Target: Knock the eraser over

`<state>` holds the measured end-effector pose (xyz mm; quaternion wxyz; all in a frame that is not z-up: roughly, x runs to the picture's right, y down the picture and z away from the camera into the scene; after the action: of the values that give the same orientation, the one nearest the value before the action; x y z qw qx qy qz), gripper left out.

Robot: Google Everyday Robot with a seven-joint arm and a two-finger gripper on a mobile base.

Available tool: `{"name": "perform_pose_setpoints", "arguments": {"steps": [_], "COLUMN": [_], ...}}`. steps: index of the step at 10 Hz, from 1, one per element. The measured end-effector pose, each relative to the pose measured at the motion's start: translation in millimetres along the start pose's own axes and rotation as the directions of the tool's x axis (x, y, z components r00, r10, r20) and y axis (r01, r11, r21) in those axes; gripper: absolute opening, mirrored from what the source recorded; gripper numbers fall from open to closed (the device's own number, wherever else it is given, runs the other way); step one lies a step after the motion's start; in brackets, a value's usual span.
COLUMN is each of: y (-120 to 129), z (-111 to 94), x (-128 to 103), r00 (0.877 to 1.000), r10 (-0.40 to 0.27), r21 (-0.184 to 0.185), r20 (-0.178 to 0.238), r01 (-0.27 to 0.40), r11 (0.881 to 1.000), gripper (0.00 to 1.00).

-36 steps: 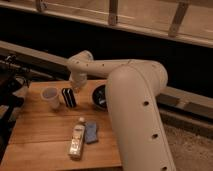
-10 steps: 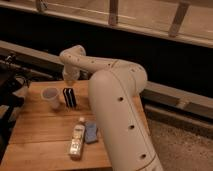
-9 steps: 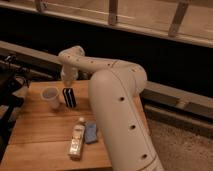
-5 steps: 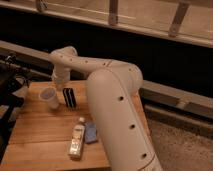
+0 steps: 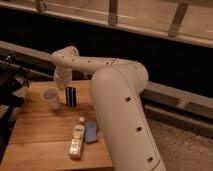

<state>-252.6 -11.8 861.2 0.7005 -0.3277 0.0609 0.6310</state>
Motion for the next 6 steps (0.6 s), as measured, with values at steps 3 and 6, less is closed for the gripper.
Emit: {"name": "perform_pose_setpoints", "arguments": {"steps": [3,6], "y": [-20.5,-17.3], "z": [-13.6,-15.0], "x": [12.7,5.4], "r00": [0.999,0.999], "r10": [0.029,0.020], "r21": [0.026,0.026], "r20": [0.029,0.038], "r01": [-0.030,-0.021], "r11": [0.999,0.999], "gripper": [0.00,0.00]}}
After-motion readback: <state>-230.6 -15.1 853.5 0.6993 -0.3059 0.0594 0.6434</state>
